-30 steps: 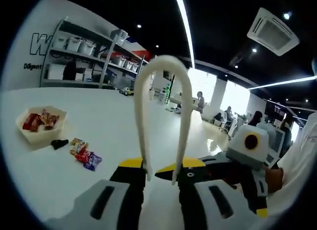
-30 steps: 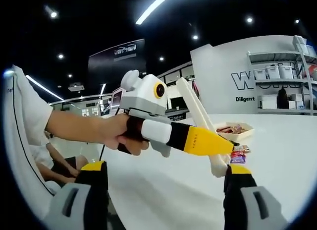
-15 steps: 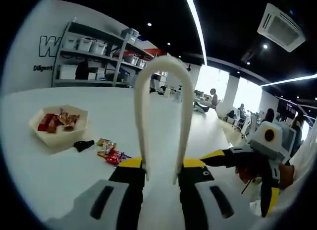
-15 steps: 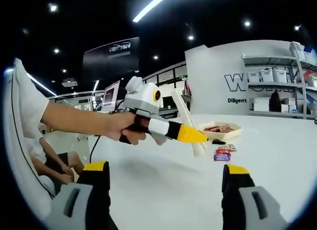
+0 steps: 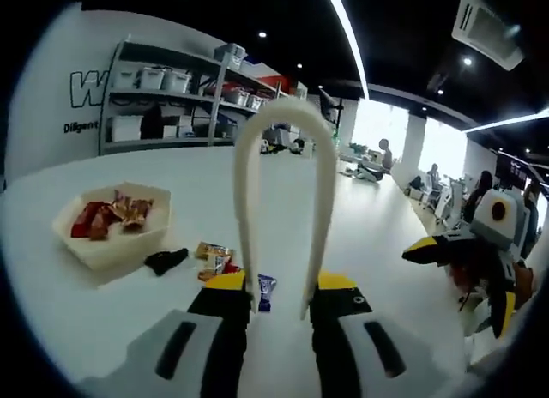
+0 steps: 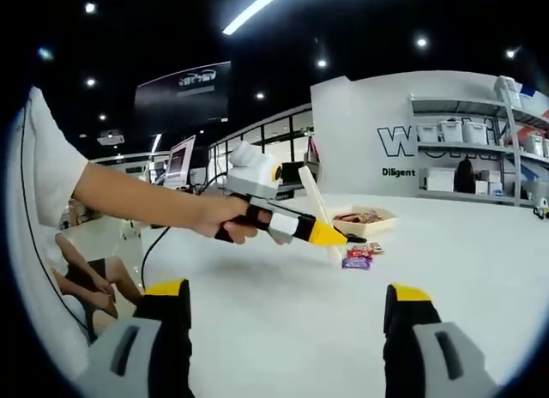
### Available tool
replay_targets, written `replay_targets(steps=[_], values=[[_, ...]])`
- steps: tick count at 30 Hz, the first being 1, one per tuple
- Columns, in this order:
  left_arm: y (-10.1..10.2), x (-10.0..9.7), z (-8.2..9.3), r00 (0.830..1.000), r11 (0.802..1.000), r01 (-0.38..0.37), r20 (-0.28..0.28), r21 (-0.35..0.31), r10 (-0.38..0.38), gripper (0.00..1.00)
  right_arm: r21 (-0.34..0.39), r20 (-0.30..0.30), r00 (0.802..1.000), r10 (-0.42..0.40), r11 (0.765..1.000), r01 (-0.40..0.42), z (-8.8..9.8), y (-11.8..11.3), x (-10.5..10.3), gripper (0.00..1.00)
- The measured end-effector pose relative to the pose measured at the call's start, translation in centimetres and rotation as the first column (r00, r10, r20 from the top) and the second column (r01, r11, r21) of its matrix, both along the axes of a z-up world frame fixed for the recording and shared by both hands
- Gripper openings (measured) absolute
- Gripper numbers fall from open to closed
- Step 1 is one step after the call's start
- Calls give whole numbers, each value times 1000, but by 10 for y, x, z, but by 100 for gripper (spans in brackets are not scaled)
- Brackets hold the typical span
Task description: Place the target food into the container with the food tongs after gripping and lifting it, then release it inside without dropping or visibly crushing the food.
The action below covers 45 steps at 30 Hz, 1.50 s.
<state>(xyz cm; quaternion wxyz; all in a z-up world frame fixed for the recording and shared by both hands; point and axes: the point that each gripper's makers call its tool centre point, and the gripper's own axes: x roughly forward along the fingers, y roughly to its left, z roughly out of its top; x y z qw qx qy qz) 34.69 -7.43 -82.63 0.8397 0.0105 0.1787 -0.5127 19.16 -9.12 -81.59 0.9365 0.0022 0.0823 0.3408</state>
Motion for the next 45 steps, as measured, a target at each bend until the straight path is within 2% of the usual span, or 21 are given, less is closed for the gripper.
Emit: replay_targets(steps=[2, 5, 8, 12, 16, 23, 30, 36, 38, 41, 43, 45], values=[[-4, 4, 0, 1000, 1000, 13, 18, -3, -13, 26, 0, -1, 1000, -4, 1000, 4, -1, -4, 1, 92], [-9, 11, -3, 999, 1000, 7, 31, 25, -8, 26, 9, -3, 1000, -19, 1000, 19, -1, -11, 4, 92], [-14, 15, -7, 1000, 999, 18, 12, 27, -18, 26, 13, -5, 1000, -30, 999, 30, -2, -16, 6, 91], [-18, 21, -12, 999, 998, 27, 34, 57, -29, 26, 14, -9, 999, -44, 999, 45, -4, -22, 7, 90], [-18, 24, -12, 999, 998, 27, 35, 54, -29, 26, 15, -17, 998, -56, 998, 56, -6, -27, 10, 90], [-20, 21, -13, 998, 996, 36, 48, 77, -40, 26, 12, -23, 998, -51, 999, 52, -7, -26, 11, 89], [-18, 24, -14, 997, 994, 31, 67, 108, -39, 20, -1, -24, 999, -39, 999, 39, -8, -20, 9, 87], [-18, 24, -14, 998, 995, 4, 54, 95, -9, 18, -1, -27, 999, -47, 999, 47, -8, -23, 9, 87], [-16, 24, -14, 998, 998, -32, 47, 62, 29, 18, -4, -23, 999, -49, 999, 49, -7, -24, 8, 86], [-15, 22, -13, 999, 998, -42, 35, 41, 41, 18, -2, -24, 998, -53, 999, 53, -8, -27, 8, 86], [-13, 20, -8, 999, 999, -47, 24, 18, 46, 19, -5, -30, 998, -60, 998, 59, -10, -29, 8, 86], [-14, 16, 4, 999, 999, -38, 10, -22, 38, 19, -6, -31, 997, -66, 998, 66, -12, -31, 8, 87]])
